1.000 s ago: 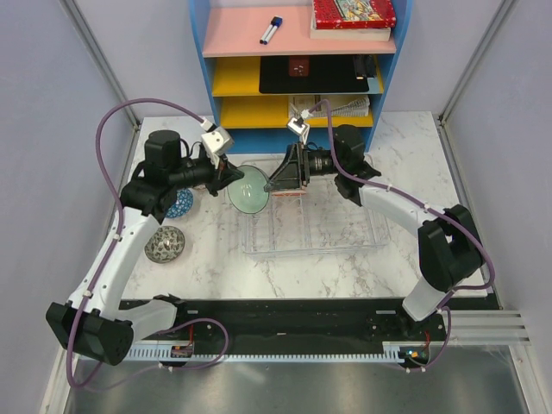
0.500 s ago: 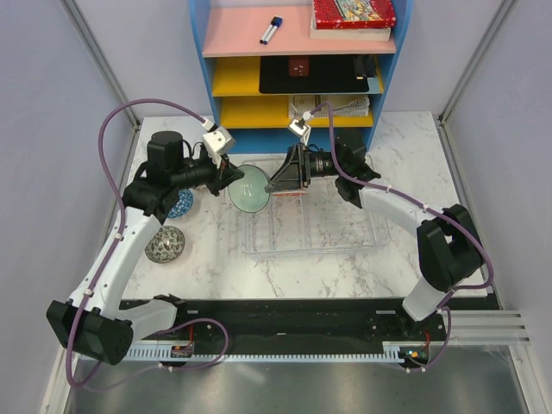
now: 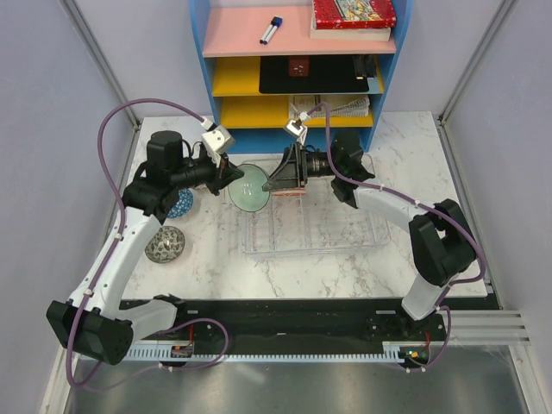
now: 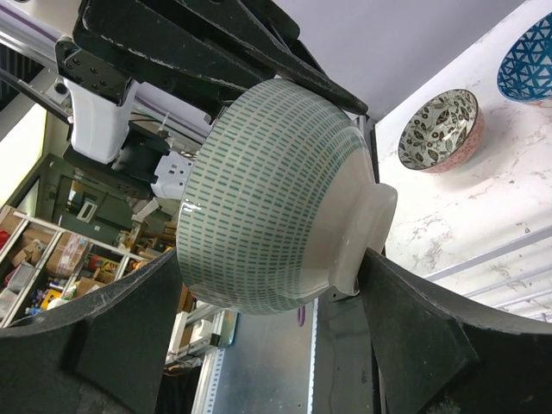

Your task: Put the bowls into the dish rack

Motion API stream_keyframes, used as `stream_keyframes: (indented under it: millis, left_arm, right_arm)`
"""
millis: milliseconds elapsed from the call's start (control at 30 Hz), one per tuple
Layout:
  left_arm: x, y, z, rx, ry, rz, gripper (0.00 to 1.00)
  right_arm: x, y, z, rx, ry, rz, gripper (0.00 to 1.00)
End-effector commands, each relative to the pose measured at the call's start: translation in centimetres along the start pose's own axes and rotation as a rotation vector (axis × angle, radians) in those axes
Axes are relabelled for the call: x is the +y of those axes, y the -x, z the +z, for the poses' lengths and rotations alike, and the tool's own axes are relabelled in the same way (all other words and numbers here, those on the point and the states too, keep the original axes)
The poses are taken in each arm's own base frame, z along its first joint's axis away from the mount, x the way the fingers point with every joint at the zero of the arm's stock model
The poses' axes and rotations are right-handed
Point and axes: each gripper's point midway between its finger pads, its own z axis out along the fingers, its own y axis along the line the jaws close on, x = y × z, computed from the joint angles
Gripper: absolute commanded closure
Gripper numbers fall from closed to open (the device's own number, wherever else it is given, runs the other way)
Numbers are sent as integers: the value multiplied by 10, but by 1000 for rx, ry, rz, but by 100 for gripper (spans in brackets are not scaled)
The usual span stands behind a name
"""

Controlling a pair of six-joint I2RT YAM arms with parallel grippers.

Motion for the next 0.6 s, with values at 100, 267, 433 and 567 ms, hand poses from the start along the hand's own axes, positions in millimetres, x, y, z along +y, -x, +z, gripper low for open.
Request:
stream_keyframes:
  millis: [100,267,433,567]
  left_arm:
    - [1,20,3,-73,-5,18,98]
    - [1,19,4,-69,-6,14,98]
    - [1,18,5,-67,-8,13,98]
    - [-1,17,5,-68,-16,13,36]
  right_arm:
    - [23,6,4,7,68,-84,18]
    - [25,5,5,9,77,-90,41]
    - [21,6,6,0,58,-89,100]
    - [10,5,6,-4,-2,-97,100]
